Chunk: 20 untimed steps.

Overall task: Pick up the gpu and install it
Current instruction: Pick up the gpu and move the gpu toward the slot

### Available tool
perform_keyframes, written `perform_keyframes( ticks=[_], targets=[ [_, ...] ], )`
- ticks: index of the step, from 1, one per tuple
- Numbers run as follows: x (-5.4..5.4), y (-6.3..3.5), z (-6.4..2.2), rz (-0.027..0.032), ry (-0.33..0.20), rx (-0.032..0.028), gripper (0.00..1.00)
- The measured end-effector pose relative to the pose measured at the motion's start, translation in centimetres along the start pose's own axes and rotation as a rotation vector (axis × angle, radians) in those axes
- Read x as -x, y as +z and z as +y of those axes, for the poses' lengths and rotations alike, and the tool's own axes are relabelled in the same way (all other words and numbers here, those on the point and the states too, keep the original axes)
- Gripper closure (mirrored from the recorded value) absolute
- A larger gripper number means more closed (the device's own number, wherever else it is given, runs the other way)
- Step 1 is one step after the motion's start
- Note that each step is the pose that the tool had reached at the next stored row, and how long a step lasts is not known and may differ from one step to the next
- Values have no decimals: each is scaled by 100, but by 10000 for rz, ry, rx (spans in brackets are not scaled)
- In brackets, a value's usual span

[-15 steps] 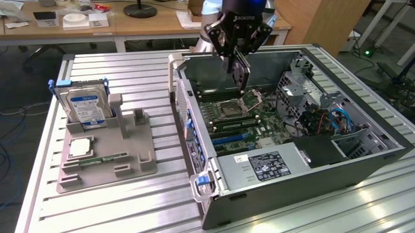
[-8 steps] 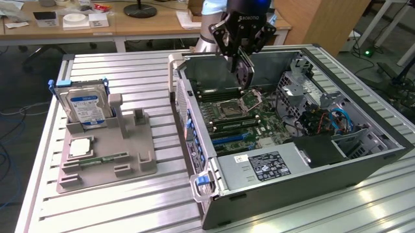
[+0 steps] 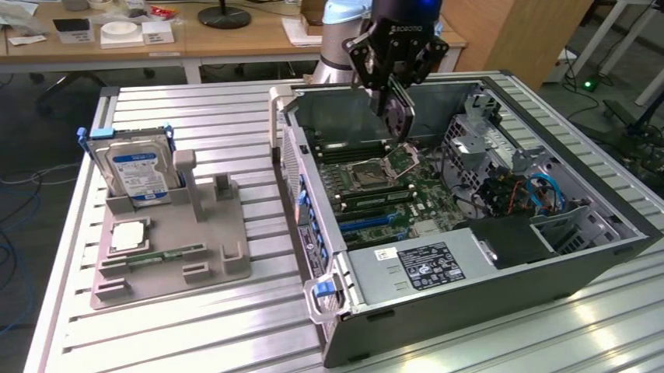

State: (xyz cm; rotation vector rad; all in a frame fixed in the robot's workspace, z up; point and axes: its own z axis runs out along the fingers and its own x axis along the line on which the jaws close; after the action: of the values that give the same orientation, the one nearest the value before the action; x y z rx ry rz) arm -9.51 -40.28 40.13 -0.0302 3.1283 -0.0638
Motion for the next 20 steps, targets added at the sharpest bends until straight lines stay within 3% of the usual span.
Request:
perform_keyframes(
  ticks=[9,10,20],
  targets=[
    [76,2,-1,0,0,0,72],
    [211,4,-4,1,0,-1,72],
    [362,9,-7,0,-1,0,72]
  ],
)
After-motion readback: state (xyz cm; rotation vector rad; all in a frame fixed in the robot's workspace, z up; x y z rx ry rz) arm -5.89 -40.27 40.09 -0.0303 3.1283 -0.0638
